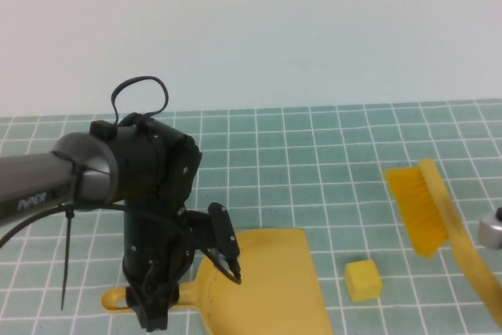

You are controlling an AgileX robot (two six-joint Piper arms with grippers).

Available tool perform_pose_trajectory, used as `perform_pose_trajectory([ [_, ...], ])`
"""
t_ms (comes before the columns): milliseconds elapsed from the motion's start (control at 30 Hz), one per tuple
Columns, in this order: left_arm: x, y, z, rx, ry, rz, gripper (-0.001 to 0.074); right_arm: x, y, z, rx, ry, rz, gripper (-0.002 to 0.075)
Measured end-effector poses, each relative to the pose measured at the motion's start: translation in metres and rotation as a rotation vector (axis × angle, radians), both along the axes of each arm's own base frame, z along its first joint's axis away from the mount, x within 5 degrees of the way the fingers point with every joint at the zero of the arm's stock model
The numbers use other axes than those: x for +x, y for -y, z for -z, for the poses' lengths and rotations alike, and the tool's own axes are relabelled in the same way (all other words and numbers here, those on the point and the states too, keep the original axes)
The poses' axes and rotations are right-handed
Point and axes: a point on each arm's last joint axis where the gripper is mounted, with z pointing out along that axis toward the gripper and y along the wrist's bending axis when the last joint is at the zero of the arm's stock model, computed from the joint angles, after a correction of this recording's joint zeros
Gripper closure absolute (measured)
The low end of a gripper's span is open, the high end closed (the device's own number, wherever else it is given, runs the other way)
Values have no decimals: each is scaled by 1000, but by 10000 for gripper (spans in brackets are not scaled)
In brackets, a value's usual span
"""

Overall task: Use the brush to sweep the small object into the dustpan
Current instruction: Pick up the dustpan from the table, then sweep the small ball

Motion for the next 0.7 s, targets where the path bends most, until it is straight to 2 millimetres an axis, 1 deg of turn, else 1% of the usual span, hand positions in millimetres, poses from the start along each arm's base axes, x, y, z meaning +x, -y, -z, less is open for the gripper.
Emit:
perform_pose_trajectory([
  [67,-2,1,0,12,-4,-25,520,1,2,3,-40,-20,23,554],
  [233,-7,12,-7,107,48,-6,521,-3,-6,5,-141,-16,16,554],
  [367,-8,31,-20,108,109,22,521,-6,-8,6,-285,21,-4,554],
  [467,-11,50,-32,68,155,43,521,-7,-13,8,-307,26,-19,554],
  [533,-13,57,-35,50,162,53,521,-7,-15,11,-312,17,-24,554],
  [700,-13,57,-35,57,171,20,521,3,-20,29,-341,-33,-36,554],
])
